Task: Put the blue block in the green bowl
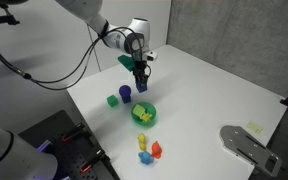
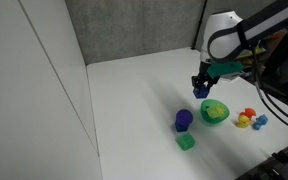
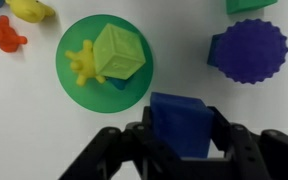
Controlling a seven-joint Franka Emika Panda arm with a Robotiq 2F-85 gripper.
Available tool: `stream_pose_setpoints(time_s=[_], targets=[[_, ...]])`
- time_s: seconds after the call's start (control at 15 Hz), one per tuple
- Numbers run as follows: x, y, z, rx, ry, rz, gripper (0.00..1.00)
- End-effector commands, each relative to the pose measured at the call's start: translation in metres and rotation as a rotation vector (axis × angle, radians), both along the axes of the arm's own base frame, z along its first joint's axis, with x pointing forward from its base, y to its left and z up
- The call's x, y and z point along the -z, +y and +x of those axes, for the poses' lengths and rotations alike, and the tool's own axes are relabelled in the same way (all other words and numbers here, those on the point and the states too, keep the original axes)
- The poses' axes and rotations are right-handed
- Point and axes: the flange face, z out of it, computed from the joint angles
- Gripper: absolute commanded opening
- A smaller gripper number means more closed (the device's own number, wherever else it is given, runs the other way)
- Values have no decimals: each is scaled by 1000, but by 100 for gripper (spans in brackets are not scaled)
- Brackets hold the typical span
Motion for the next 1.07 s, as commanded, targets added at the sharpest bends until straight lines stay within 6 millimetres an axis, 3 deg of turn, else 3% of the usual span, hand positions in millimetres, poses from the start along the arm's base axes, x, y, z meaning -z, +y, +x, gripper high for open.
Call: stream_pose_setpoints(time_s=[0.0,0.53,1.0], targets=[[9,-29,8,16,20,-70,31],[41,-86,-3,37,81,-146,31],[72,-100,-14,53,140,-145,31]])
